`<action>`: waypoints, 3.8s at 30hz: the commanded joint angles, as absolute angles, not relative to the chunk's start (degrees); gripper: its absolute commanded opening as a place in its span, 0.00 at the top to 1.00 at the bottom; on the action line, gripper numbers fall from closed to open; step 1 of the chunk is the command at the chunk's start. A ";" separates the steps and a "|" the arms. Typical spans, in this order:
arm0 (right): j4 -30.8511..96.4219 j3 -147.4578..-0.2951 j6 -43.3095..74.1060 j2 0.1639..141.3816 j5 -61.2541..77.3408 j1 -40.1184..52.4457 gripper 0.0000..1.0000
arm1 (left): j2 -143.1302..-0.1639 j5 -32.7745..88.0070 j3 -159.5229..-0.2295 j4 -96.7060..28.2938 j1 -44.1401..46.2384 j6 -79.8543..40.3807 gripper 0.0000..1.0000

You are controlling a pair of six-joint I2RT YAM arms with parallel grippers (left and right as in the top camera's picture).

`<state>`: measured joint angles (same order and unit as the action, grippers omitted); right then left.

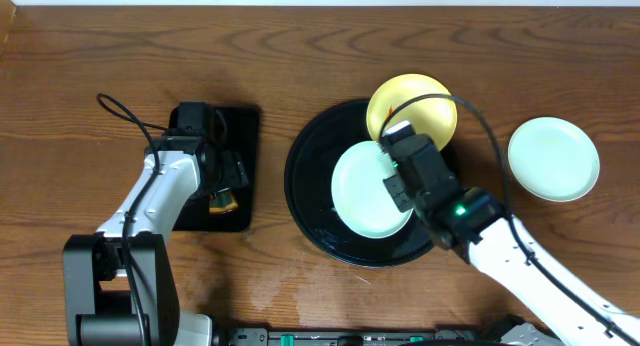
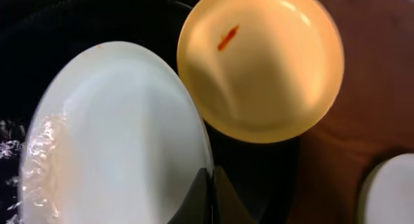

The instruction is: Clean dirty plates on tray and stack at the side

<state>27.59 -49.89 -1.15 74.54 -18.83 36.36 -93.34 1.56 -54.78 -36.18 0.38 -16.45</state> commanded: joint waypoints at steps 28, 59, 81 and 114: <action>30.22 -52.80 0.14 97.45 31.79 8.45 0.68 | -93.12 1.74 -54.85 -36.56 0.12 -16.12 0.15; 30.76 -52.84 1.65 72.40 -6.39 28.12 0.99 | -93.12 1.74 -54.85 -36.56 0.12 -16.12 0.15; 20.27 -51.86 -0.47 108.29 36.73 9.58 0.94 | -93.12 1.76 -54.85 -36.56 0.12 -16.12 0.15; 24.99 -51.99 -4.56 69.76 -42.50 43.16 0.99 | -93.12 1.76 -54.85 -36.56 0.12 -16.12 0.15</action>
